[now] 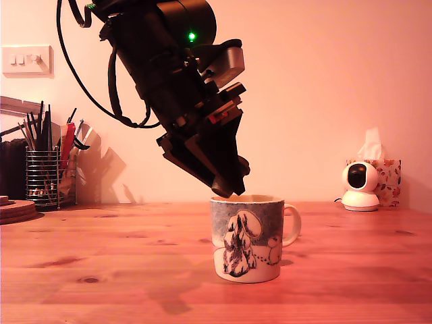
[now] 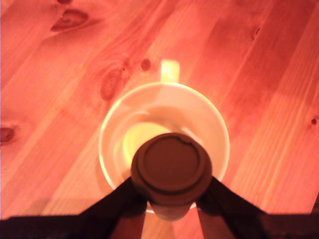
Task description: Pick up the coffee capsules on the table and drop them inside the coffee cup
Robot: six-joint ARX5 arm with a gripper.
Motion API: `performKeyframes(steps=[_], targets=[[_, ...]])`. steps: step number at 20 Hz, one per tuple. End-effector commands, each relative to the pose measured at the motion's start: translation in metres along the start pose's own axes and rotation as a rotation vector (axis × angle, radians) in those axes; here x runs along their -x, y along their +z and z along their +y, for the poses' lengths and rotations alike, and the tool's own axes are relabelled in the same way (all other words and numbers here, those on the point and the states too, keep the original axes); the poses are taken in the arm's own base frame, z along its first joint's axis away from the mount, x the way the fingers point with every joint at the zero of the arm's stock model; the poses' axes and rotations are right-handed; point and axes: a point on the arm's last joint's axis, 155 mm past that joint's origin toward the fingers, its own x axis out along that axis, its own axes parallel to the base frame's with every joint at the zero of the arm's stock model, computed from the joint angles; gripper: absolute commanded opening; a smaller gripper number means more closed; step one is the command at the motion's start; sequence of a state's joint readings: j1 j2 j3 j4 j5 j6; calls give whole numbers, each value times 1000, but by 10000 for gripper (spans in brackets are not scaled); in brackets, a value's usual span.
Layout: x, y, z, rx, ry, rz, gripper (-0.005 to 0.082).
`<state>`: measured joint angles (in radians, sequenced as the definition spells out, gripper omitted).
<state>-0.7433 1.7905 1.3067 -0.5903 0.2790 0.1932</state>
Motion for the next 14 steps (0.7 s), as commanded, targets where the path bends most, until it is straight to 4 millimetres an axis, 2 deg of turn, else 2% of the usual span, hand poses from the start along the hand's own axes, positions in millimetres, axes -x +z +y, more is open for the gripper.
performKeyframes(steps=[1, 14], targets=[[-5, -1, 1, -3, -3, 5, 58], [-5, 2, 2, -6, 0, -7, 60]])
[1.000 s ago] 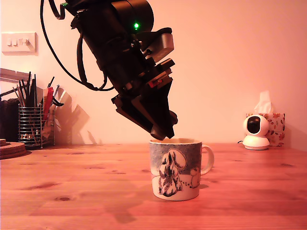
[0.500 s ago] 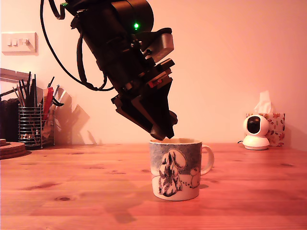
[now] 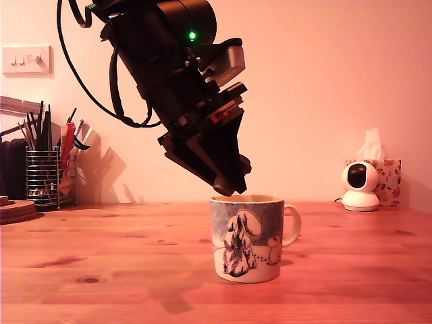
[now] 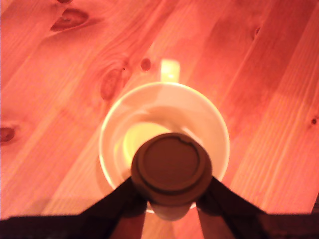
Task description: Pick up the coffee capsules on the table and drop them inside the coffee cup
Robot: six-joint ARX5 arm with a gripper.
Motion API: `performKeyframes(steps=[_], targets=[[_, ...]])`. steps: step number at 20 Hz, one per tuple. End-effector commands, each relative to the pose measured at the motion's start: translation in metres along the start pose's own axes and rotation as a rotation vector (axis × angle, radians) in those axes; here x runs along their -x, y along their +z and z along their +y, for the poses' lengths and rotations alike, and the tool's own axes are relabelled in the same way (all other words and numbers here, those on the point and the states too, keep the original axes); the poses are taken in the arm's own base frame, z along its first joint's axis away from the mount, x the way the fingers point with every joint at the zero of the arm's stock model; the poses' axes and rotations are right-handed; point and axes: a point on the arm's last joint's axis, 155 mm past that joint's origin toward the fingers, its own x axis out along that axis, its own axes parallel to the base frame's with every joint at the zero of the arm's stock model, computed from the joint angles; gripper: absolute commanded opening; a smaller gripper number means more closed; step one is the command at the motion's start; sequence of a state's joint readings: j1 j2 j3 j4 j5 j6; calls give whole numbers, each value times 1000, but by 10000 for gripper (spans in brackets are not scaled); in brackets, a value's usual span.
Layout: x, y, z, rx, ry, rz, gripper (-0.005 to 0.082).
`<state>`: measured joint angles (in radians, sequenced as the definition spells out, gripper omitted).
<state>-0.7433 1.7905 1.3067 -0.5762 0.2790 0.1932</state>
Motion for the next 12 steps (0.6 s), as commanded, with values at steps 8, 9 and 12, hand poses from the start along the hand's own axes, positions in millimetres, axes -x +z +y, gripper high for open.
performKeyframes(steps=[8, 9, 12], targets=[[-5, 0, 2, -14, -2, 3, 468], [-5, 0, 2, -15, 0, 4, 479], [-5, -1, 2, -14, -1, 4, 478]])
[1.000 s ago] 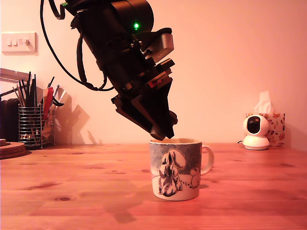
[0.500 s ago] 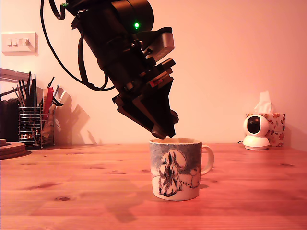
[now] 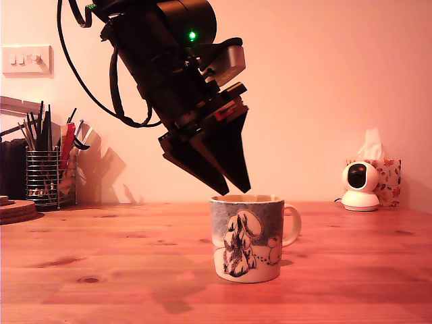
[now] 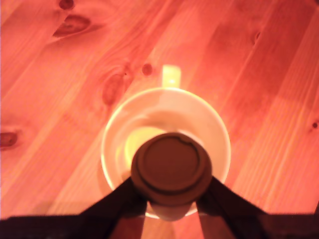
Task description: Pick up the coffee capsules on the table and drop them inside the coffee cup
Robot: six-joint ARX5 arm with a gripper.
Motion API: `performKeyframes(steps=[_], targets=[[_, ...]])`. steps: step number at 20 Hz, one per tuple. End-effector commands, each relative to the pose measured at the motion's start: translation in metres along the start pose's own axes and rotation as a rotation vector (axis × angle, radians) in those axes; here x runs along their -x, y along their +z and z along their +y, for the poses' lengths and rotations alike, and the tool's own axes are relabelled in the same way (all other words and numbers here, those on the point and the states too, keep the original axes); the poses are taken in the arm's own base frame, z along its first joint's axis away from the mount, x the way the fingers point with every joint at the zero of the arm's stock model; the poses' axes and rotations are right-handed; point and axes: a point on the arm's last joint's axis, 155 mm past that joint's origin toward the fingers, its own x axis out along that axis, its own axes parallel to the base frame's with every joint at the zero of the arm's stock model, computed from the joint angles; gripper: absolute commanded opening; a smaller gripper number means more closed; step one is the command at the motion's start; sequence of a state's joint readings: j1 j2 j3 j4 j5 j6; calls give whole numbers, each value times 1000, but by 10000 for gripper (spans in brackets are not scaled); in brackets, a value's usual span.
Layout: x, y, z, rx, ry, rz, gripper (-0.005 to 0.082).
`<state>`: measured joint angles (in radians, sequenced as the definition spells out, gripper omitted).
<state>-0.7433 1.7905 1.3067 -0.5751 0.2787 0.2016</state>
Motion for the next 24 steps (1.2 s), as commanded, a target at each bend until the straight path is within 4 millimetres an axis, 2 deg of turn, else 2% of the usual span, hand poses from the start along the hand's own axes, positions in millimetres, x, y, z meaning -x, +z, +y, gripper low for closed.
performKeyframes(steps=[1, 10, 12, 13, 17, 20, 24], targets=[[-5, -1, 2, -5, -1, 6, 478], [-5, -3, 1, -3, -4, 15, 477], [-5, -5, 1, -1, -4, 20, 416], [-4, -6, 1, 0, -5, 25, 355], [-1, -14, -2, 10, -13, 58, -3], [8, -16, -5, 5, -14, 65, -22], [29, -3, -2, 9, 5, 6, -22]])
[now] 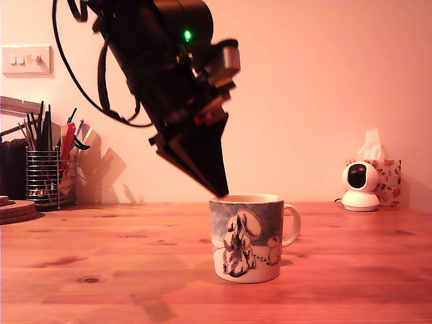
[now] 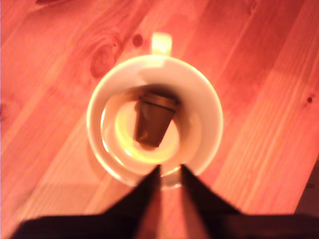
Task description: Pick up the coffee capsules on the table and drop them inside the coffee cup
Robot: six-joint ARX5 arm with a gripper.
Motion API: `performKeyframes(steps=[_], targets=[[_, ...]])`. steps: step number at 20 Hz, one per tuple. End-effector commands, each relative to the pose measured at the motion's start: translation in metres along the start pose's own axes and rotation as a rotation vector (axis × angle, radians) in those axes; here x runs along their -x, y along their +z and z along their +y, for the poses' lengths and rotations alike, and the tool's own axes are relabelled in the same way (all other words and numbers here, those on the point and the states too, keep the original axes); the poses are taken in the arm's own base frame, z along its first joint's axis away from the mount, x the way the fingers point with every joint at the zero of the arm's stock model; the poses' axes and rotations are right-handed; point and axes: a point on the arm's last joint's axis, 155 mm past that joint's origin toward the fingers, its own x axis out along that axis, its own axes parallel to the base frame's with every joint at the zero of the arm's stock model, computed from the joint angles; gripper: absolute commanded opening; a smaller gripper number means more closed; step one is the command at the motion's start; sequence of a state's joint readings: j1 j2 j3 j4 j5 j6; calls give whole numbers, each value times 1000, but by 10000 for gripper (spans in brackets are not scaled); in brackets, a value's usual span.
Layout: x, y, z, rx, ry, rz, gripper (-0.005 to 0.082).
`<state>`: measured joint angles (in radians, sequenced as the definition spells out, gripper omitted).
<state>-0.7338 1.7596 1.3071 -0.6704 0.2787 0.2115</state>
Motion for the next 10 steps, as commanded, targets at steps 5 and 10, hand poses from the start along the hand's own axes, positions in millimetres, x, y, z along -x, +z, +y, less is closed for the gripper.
performKeyframes(steps=[5, 10], targets=[[49, 30, 10, 14, 48, -158, -22], [72, 38, 25, 84, 77, -225, -22]])
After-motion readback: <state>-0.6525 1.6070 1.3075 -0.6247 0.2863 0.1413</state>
